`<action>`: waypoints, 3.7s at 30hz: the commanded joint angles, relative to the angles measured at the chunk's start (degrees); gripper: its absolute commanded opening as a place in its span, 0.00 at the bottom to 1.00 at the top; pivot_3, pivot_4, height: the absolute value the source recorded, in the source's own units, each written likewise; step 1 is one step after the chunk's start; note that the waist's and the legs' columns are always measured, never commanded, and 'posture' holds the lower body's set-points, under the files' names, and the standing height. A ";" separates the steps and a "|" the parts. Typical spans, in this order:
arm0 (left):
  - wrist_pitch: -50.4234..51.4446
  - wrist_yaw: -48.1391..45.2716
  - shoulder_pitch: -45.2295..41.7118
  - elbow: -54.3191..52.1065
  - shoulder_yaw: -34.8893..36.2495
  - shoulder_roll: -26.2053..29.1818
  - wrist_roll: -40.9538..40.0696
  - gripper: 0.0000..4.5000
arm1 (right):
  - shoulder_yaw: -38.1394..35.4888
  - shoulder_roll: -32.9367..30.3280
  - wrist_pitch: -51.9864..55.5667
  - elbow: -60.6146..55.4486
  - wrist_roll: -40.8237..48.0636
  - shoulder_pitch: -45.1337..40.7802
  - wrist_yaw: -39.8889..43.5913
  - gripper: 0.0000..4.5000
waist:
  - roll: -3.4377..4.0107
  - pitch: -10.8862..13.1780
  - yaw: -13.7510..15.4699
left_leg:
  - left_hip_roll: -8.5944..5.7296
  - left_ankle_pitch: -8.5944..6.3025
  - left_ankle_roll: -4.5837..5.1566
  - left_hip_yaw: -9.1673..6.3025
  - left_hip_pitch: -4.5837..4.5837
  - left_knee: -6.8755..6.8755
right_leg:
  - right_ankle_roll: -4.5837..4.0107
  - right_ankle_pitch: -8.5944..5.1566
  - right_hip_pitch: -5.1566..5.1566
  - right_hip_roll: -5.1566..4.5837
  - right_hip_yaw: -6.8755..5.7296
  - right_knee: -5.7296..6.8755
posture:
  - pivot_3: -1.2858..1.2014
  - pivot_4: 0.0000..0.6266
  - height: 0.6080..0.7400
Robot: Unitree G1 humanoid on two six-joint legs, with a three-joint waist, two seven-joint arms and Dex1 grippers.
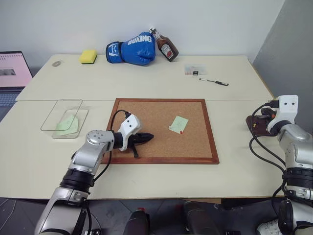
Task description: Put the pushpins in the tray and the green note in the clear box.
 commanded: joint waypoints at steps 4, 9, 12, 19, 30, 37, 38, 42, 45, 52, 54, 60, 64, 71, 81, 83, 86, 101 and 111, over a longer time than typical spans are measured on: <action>-0.09 -1.20 0.89 0.19 -1.66 0.15 1.08 0.00 | -2.78 0.71 3.48 1.67 3.51 -0.66 -0.80 0.01 | 0.00 0.00 0.06 | -0.01 0.00 0.00 -0.01 -0.03 -0.02 | 0.00 0.00 0.01 -0.01 -0.01 -0.05 | 0.52 0.24 1.00; -0.04 -1.08 1.26 -0.11 -1.55 0.27 1.18 0.00 | -2.67 0.74 3.69 3.23 3.80 -0.96 -1.18 0.01 | 0.01 0.00 0.03 | -0.01 0.00 0.00 -0.01 -0.02 -0.02 | 0.00 0.00 0.01 -0.01 -0.01 -0.04 | 0.52 0.24 1.00; 0.12 -0.98 1.58 -0.62 -1.48 0.35 1.14 0.00 | -2.60 0.58 3.62 3.70 3.93 -1.04 -1.24 0.01 | 0.01 0.00 0.03 | -0.01 0.00 0.00 -0.02 -0.02 -0.02 | 0.00 0.00 0.01 0.00 -0.02 -0.05 | 0.52 0.24 1.00; 0.06 -0.92 1.75 -0.83 -1.31 0.41 1.17 0.00 | -2.36 0.64 3.55 4.43 4.42 -1.24 -1.32 0.06 | 0.01 0.00 -0.01 | 0.00 0.00 0.00 -0.02 -0.02 -0.02 | 0.00 0.00 0.01 0.00 -0.02 -0.05 | 0.52 0.24 1.00; -0.73 -0.87 1.36 -0.20 -1.36 0.07 1.36 0.00 | -1.16 -0.93 1.57 0.23 2.95 -0.27 -1.64 0.54 | 0.01 0.00 0.00 | -0.01 0.00 0.00 -0.02 -0.03 -0.03 | 0.00 -0.01 0.01 0.00 -0.01 -0.06 | 0.52 0.24 1.00; -1.15 -0.96 1.09 0.31 -1.32 -0.07 1.39 0.00 | -1.82 -1.66 2.51 -6.58 4.19 -0.23 -0.22 0.57 | 0.02 0.00 0.01 | -0.01 0.00 0.00 -0.02 -0.03 -0.02 | 0.00 -0.01 0.00 0.00 -0.02 -0.05 | 0.52 0.24 1.00; -1.15 -0.94 1.14 0.25 -1.32 -0.08 1.38 0.00 | -1.76 -1.84 2.73 -7.68 4.52 -0.23 0.34 0.57 | 0.02 0.00 0.02 | -0.01 0.00 0.00 -0.02 -0.03 -0.03 | 0.01 -0.01 0.00 0.00 -0.02 -0.05 | 0.52 0.24 1.00; -1.15 -0.99 1.24 0.20 -1.34 -0.09 1.29 0.00 | 1.62 -3.03 4.07 -14.05 8.12 0.40 8.17 0.57 | 0.02 0.00 0.03 | -0.01 0.00 0.00 -0.02 -0.05 -0.02 | 0.01 -0.01 0.00 -0.01 -0.02 -0.08 | 0.52 0.24 1.00; -1.32 -1.12 1.11 0.49 -1.38 -0.05 1.35 0.00 | 6.93 -4.35 5.92 -19.70 10.90 2.68 16.16 0.57 | 0.02 0.00 0.01 | 0.00 0.00 0.00 -0.04 -0.03 -0.03 | 0.01 -0.01 0.00 0.00 -0.03 -0.07 | 0.52 0.24 1.00; -1.60 -1.32 0.44 1.14 -1.44 0.03 1.51 0.00 | 21.04 -3.75 5.35 -30.96 12.37 7.62 26.17 0.57 | 0.02 0.00 0.11 | 0.01 0.00 0.00 -0.09 -0.09 0.01 | 0.01 -0.02 0.00 -0.01 -0.10 -0.09 | 0.52 0.24 1.00; -1.65 -1.42 0.26 1.25 -1.48 0.08 1.52 0.00 | 24.93 -2.13 3.07 -30.52 10.29 7.24 26.13 0.57 | 0.01 0.00 0.08 | 0.00 0.00 0.00 -0.09 -0.08 0.02 | 0.02 -0.01 0.00 -0.01 -0.09 -0.11 | 0.52 0.24 1.00; -2.20 -1.32 -0.01 1.52 -1.54 0.01 1.73 0.00 | 29.62 3.69 -1.91 -22.88 6.14 3.45 24.77 0.57 | 0.01 0.00 0.14 | 0.01 0.00 -0.01 -0.10 -0.07 0.02 | 0.02 -0.02 -0.01 0.00 -0.12 -0.08 | 0.52 0.24 1.00; -1.95 -1.47 0.25 0.93 -1.41 0.30 1.59 0.00 | 31.70 7.27 -5.60 -16.56 3.43 0.90 24.54 0.57 | 0.00 0.00 0.13 | 0.02 0.00 -0.01 -0.11 -0.06 0.00 | 0.02 -0.02 -0.01 0.00 -0.15 -0.10 | 0.52 0.24 1.00; -1.78 -1.49 0.88 0.20 -0.98 0.86 1.56 0.00 | 33.81 9.38 -10.17 -10.44 0.43 -0.40 26.44 0.57 | 0.01 0.00 0.07 | 0.02 0.00 -0.01 -0.13 -0.10 -0.01 | 0.01 -0.02 -0.02 -0.01 -0.16 -0.12 | 0.52 0.24 1.00; -1.74 -1.58 1.39 -0.34 -0.83 1.20 1.45 0.00 | 33.28 12.24 -12.15 -6.50 -0.28 -1.29 26.84 0.33 | 0.01 0.00 0.00 | 0.03 0.00 -0.01 -0.14 -0.08 -0.02 | 0.00 -0.02 -0.03 0.01 -0.16 -0.07 | 0.52 0.24 1.00; -1.69 -1.61 1.34 -0.40 -0.84 1.22 1.44 0.00 | 32.90 12.62 -11.97 -6.36 -0.19 -1.44 26.71 0.22 | 0.01 0.00 0.00 | 0.03 0.00 -0.01 -0.15 -0.07 -0.02 | 0.00 -0.02 -0.04 0.01 -0.17 -0.06 | 0.52 0.24 1.00; -1.65 -1.63 1.24 -0.48 -0.87 1.19 1.45 0.00 | 32.51 13.00 -11.94 -6.15 -0.37 -1.51 26.58 0.09 | 0.01 0.00 -0.01 | 0.03 0.00 -0.01 -0.14 -0.08 -0.01 | 0.00 -0.02 -0.04 0.01 -0.16 -0.06 | 0.52 0.24 1.00; -1.47 -1.84 1.39 -0.68 -1.21 1.11 1.54 0.00 | 26.05 13.21 -2.84 -15.96 7.17 -1.72 26.10 0.01 | 0.02 0.01 0.03 | 0.03 0.00 -0.01 -0.15 -0.19 -0.02 | 0.00 -0.02 -0.14 0.01 -0.16 -0.06 | 0.52 0.24 1.00; -1.12 -2.04 1.52 -0.92 -1.39 1.29 1.55 0.00 | 20.80 9.98 2.92 -22.63 10.19 -1.18 23.26 0.01 | 0.02 0.01 0.04 | 0.03 0.00 -0.01 -0.13 -0.22 -0.02 | 0.00 -0.02 -0.21 0.01 -0.15 -0.03 | 0.52 0.24 1.00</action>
